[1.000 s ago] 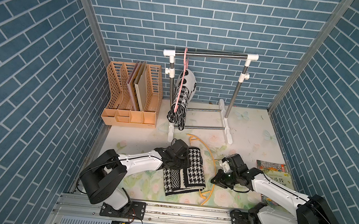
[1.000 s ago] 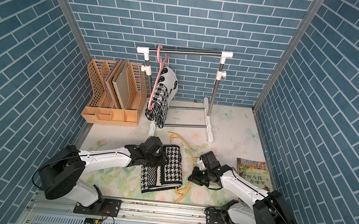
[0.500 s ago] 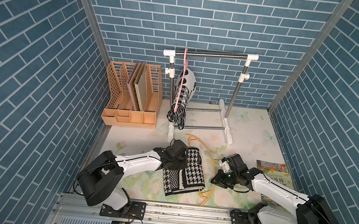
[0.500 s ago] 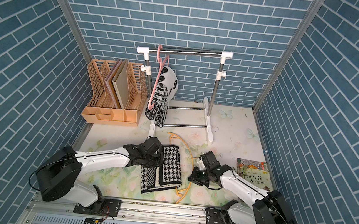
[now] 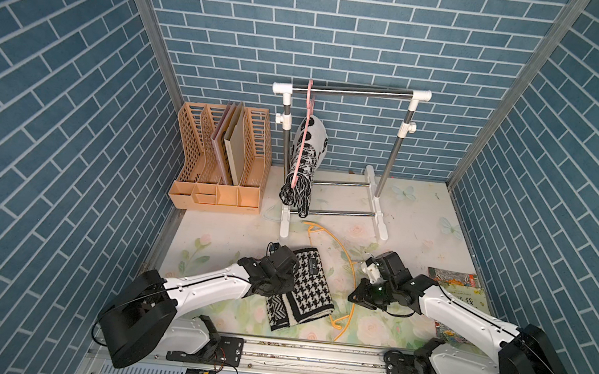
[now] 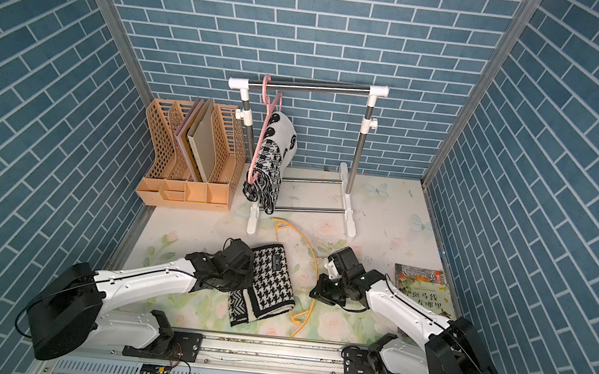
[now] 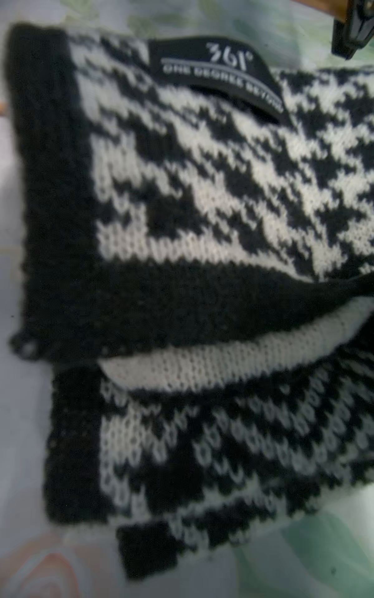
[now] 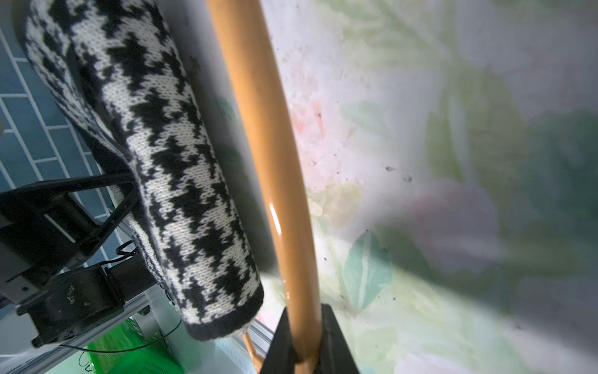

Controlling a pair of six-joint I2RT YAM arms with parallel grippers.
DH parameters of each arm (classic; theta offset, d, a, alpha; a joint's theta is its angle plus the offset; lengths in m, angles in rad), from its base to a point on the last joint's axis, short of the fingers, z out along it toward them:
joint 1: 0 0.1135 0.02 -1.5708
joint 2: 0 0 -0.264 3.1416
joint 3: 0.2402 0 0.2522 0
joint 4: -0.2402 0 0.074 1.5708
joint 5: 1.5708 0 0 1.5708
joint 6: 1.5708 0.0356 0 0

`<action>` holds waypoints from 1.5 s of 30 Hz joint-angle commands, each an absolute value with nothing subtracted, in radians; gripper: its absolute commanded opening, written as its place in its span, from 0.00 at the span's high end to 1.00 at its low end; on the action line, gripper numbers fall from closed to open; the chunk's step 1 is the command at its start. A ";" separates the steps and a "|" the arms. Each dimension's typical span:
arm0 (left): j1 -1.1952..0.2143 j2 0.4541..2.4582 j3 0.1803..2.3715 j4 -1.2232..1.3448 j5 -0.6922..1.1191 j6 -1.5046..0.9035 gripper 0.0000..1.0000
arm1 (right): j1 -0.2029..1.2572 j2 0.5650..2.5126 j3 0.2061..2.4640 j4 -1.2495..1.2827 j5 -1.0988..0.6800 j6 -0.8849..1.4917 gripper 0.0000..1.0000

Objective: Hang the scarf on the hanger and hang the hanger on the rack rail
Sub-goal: Hang the scarf on the hanger, then place the hanger at the clothesline.

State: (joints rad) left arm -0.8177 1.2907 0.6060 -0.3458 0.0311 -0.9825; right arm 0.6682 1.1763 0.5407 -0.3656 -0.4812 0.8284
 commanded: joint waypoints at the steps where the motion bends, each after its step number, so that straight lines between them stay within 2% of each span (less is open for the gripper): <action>1: -0.812 1.289 0.572 -0.440 -0.031 -0.996 1.00 | 0.674 1.184 0.595 -0.415 -0.420 0.782 1.00; 10: -0.804 1.310 0.555 -0.400 -0.038 -0.989 0.99 | 0.716 1.152 0.823 -0.654 -0.264 0.681 1.00; 11: -0.804 1.312 0.558 -0.391 -0.032 -0.989 0.94 | 0.722 1.149 0.851 -0.690 -0.245 0.660 1.00; 15: -0.804 1.296 0.571 -0.353 -0.005 -0.983 0.85 | 0.735 1.129 0.941 -0.806 -0.197 0.612 1.00; 18: -0.804 1.264 0.594 -0.363 -0.007 -0.981 0.67 | 0.739 1.113 1.009 -0.872 -0.144 0.600 1.00; 25: -0.805 1.237 0.689 -0.424 0.021 -0.952 0.44 | 0.741 1.134 1.153 -0.997 -0.059 0.535 1.00; 29: -0.806 1.186 0.756 -0.478 0.039 -0.952 0.35 | 0.740 1.150 1.229 -1.074 -0.005 0.492 1.00; 39: -0.805 1.049 0.850 -0.534 0.080 -0.978 0.31 | 0.741 1.196 1.422 -1.326 0.238 0.446 1.00; 45: -0.805 1.051 0.886 -0.546 0.074 -0.977 0.30 | 0.741 1.154 1.410 -1.339 0.243 0.453 1.00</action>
